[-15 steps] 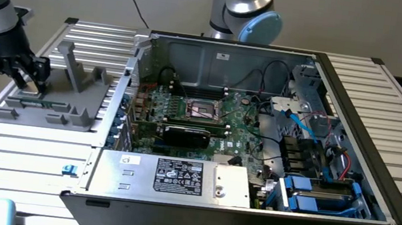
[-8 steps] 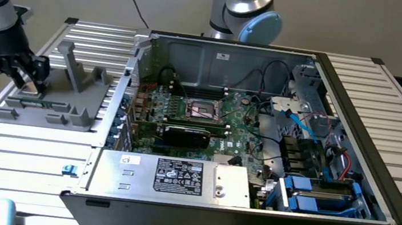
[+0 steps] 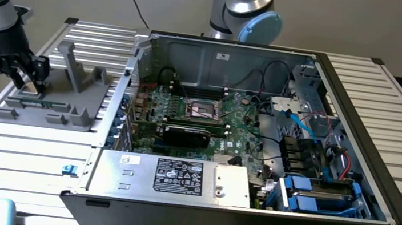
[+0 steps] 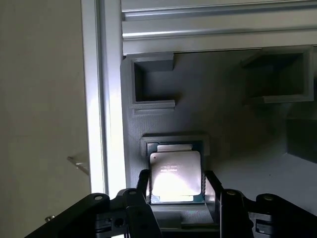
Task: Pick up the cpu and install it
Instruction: 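Pick up the cpu and move it towards the insertion slot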
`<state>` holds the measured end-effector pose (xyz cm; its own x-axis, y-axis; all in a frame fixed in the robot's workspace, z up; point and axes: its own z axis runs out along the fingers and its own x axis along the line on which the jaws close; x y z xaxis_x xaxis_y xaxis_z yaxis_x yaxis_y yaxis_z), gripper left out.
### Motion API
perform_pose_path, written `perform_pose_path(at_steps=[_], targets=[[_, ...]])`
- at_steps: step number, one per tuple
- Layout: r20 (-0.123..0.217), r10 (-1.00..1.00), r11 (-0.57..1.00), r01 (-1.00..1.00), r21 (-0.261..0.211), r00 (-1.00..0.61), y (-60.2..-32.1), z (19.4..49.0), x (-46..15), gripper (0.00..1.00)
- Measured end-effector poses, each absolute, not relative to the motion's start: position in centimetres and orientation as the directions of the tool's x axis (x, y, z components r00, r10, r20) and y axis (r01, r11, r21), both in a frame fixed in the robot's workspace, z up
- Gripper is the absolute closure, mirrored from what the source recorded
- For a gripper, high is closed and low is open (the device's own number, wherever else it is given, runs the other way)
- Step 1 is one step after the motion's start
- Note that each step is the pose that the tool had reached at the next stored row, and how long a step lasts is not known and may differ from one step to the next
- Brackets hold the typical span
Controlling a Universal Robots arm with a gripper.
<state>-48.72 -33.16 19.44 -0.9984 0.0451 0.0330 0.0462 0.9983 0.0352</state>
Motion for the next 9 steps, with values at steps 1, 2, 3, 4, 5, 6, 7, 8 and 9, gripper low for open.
perform_pose_path(at_steps=[1,2,3,4,5,6,7,8,9], targets=[[0.033,0.045,0.998,0.046,0.035,-0.998,-33.16,19.44,-48.72,0.45],[0.033,0.045,0.998,0.046,0.035,-0.998,-33.16,19.44,-48.72,0.45],[0.033,0.045,0.998,0.046,0.035,-0.998,-33.16,19.44,-48.72,0.45],[0.033,0.045,0.998,0.046,0.035,-0.998,-33.16,19.44,-48.72,0.45],[0.033,0.045,0.998,0.046,0.035,-0.998,-33.16,19.44,-48.72,0.45],[0.033,0.045,0.998,0.046,0.035,-0.998,-33.16,19.44,-48.72,0.45],[0.033,0.045,0.998,0.046,0.035,-0.998,-33.16,19.45,-48.72,0.45],[0.033,0.045,0.998,0.046,0.035,-0.998,-33.16,19.45,-48.72,0.43],[0.033,0.045,0.998,0.046,0.035,-0.998,-33.16,19.45,-48.72,0.43]])
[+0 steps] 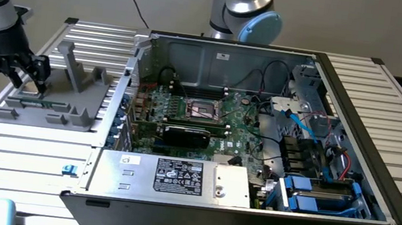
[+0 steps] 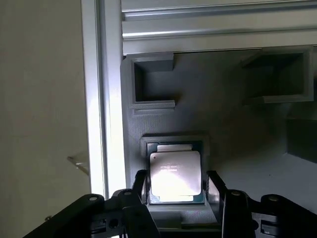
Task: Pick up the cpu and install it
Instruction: 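Pick up the cpu and move it towards the insertion slot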
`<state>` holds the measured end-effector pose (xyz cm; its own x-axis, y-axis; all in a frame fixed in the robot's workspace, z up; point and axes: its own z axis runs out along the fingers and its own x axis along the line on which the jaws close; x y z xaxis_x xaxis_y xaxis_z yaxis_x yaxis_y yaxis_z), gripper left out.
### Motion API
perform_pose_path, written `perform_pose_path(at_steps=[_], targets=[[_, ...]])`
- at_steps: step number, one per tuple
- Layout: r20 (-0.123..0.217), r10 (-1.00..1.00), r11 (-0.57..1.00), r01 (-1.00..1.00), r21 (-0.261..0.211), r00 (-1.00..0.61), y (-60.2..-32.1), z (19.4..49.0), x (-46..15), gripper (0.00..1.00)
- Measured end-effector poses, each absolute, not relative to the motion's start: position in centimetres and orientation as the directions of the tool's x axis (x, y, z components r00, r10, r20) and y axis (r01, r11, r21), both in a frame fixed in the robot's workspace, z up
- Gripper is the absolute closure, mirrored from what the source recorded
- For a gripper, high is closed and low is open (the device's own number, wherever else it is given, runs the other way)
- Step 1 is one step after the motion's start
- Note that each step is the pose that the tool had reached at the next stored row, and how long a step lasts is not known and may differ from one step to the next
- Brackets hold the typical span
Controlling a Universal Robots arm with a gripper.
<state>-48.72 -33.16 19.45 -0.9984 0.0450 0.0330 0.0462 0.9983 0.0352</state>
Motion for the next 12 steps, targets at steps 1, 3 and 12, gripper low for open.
perform_pose_path(at_steps=[1,3,12], targets=[[0.033,0.045,0.998,0.046,0.035,-0.998,-33.16,19.45,-48.72,0.37],[0.033,0.045,0.998,0.046,0.035,-0.998,-33.16,19.45,-48.72,0.37],[0.033,0.045,0.998,0.046,0.035,-0.998,-32.98,19.14,-48.71,0.37]])
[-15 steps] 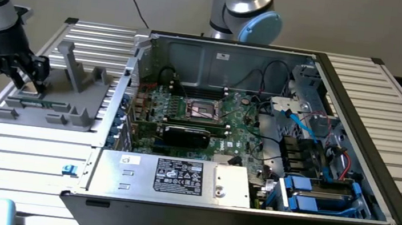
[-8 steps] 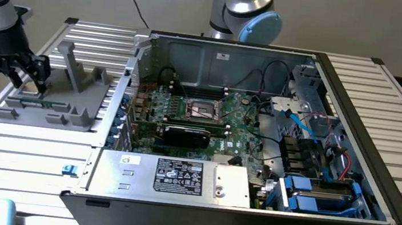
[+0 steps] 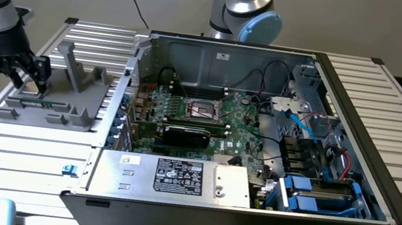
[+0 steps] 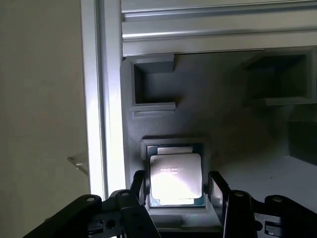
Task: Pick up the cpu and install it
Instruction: 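Pick up the cpu and move it towards the insertion slot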
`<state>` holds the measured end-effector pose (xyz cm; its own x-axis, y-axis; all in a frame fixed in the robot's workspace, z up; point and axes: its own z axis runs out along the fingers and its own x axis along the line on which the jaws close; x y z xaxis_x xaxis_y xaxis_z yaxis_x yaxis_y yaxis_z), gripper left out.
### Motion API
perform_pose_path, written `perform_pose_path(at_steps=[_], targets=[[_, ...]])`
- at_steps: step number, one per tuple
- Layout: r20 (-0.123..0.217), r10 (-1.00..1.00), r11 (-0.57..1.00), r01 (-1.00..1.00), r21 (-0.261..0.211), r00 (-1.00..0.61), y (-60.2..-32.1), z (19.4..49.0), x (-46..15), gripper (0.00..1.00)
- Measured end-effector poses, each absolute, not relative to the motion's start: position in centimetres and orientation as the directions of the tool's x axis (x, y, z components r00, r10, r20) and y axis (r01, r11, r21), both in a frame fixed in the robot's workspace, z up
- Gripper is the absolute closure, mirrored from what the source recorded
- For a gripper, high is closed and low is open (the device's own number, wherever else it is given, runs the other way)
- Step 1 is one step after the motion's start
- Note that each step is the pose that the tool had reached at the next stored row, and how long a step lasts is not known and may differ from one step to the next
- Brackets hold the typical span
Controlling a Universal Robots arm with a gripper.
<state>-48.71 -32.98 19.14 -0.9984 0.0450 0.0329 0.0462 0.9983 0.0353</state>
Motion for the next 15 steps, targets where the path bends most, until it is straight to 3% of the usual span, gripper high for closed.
perform_pose_path(at_steps=[15], targets=[[0.033,0.045,0.998,0.046,0.041,-0.998,-32.85,18.84,-48.72,0.37]])
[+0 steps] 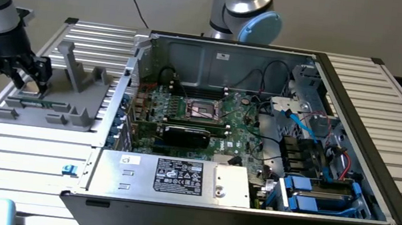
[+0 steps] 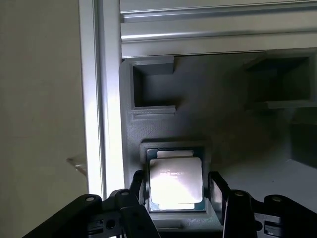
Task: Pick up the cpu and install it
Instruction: 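Pick up the cpu and move it towards the insertion slot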
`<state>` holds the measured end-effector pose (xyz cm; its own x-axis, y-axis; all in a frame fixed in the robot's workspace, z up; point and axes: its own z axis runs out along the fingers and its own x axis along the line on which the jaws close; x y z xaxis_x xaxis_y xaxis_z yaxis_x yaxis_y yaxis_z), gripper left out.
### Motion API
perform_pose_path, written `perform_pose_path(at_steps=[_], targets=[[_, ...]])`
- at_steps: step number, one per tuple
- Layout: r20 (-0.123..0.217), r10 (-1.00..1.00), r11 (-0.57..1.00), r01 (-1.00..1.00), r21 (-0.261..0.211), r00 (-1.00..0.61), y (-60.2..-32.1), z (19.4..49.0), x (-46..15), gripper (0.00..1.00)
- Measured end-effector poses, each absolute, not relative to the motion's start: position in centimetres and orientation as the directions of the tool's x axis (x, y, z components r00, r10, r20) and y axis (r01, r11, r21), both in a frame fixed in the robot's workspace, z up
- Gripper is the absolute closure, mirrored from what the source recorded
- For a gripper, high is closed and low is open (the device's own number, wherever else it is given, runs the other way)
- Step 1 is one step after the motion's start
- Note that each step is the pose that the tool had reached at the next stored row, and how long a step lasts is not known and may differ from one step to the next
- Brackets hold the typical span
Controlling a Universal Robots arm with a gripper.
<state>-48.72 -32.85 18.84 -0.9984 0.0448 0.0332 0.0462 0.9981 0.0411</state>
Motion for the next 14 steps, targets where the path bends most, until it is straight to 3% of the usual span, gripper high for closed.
perform_pose_path(at_steps=[6,8,14], targets=[[0.033,0.045,0.998,0.046,0.044,-0.998,-32.85,18.66,-48.72,0.37],[0.034,0.045,0.998,0.046,0.045,-0.998,-32.85,18.67,-48.72,0.45],[0.034,0.045,0.998,0.046,0.045,-0.998,-32.85,18.66,-48.72,0.45]])
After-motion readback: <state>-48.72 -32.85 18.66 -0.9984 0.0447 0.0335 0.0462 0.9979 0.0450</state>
